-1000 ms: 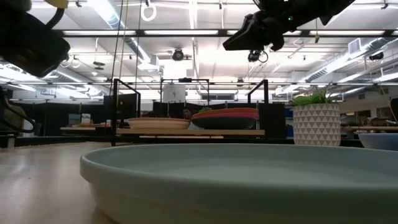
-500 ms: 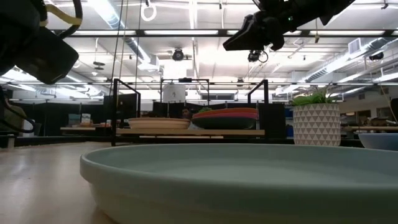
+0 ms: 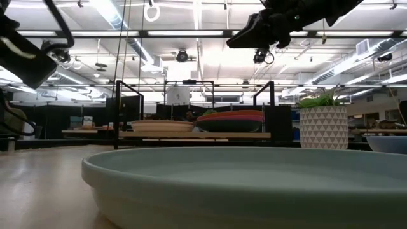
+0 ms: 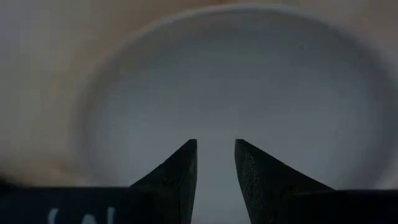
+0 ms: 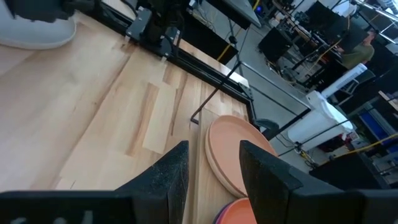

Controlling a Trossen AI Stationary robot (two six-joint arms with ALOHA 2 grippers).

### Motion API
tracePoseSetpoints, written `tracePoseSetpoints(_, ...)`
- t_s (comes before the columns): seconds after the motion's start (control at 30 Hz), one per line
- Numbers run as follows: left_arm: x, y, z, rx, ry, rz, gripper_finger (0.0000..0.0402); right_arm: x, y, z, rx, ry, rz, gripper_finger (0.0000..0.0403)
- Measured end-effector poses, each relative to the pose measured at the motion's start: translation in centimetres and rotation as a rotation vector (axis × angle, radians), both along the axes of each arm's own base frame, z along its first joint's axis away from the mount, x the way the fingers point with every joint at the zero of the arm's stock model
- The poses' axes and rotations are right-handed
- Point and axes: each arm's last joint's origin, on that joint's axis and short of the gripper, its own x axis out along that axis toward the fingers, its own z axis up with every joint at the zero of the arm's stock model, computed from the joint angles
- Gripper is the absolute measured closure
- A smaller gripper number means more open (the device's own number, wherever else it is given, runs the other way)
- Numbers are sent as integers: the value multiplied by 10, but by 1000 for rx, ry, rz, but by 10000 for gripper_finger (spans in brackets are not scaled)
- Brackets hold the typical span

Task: Place and stack plates onto a shelf
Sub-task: Stack the gray plate on top of the brown plate on the shelf

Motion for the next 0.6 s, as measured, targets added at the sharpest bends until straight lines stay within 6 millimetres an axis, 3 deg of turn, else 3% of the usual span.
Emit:
tracePoseSetpoints(0.27, -7, 7, 7, 55, 12, -161, 286, 0, 0, -1, 28, 3, -8, 255)
tracePoseSetpoints(0.47, 19, -8, 24, -45, -262, -155, 286, 0, 0, -4, 46, 23, -16, 255)
tracePoseSetpoints(0.6, 37, -14, 30, -78, -413, -25, 286, 1, 0, -7, 55, 36, -20, 255)
